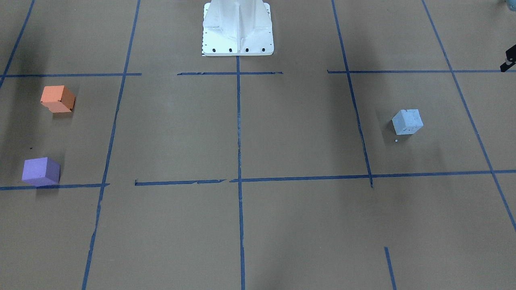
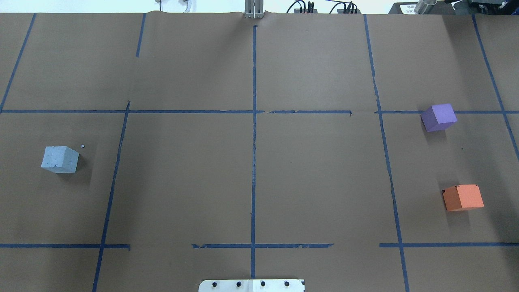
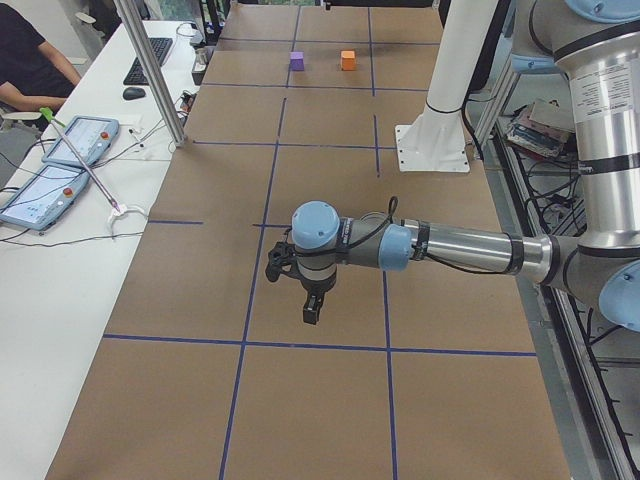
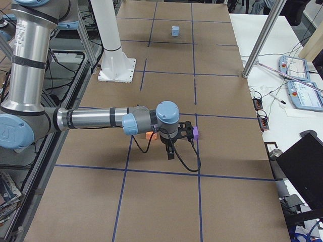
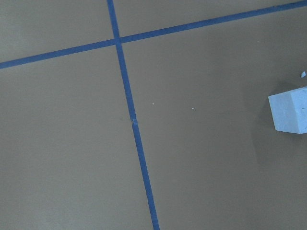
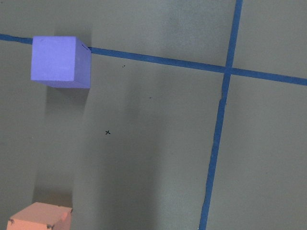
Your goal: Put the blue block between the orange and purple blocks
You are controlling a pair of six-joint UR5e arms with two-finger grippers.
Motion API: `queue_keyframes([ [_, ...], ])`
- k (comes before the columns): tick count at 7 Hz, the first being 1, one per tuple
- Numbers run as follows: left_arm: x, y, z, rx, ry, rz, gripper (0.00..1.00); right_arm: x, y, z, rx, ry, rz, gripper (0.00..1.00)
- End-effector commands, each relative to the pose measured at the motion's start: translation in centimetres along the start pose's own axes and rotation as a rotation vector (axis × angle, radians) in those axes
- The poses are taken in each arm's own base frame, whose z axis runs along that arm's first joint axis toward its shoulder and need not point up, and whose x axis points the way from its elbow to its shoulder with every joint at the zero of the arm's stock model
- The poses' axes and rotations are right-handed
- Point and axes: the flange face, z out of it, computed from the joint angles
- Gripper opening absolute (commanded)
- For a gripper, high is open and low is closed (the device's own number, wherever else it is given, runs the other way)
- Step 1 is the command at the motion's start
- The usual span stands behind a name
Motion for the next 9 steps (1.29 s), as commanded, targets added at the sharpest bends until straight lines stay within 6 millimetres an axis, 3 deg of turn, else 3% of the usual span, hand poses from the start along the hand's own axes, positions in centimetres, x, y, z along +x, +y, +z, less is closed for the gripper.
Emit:
queue_keyframes([
  [1,6.6,-4.5,2.7,0.017,0.029,-0.049,1.00,-0.5,-0.4,0.0,0.002,-0.003,-0.004,1.00],
  [3,13.7,-7.9,6.8,0.030,0.023,-0.094,1.00,-0.5,-0.4,0.0,0.002,-0.003,-0.005,1.00],
  [5,17.6,-9.5,13.6,0.070,0.002,-0.127,1.00,-0.5,-0.4,0.1,0.001,-0.009,-0.003,1.00],
  [6,18.5,-9.0,16.3,0.084,0.031,-0.131,1.00,-0.5,-0.4,0.1,-0.001,-0.009,-0.004,1.00],
  [9,20.7,-7.5,20.3,0.049,-0.017,-0.151,1.00,-0.6,-0.4,0.2,-0.003,-0.010,-0.007,1.00],
])
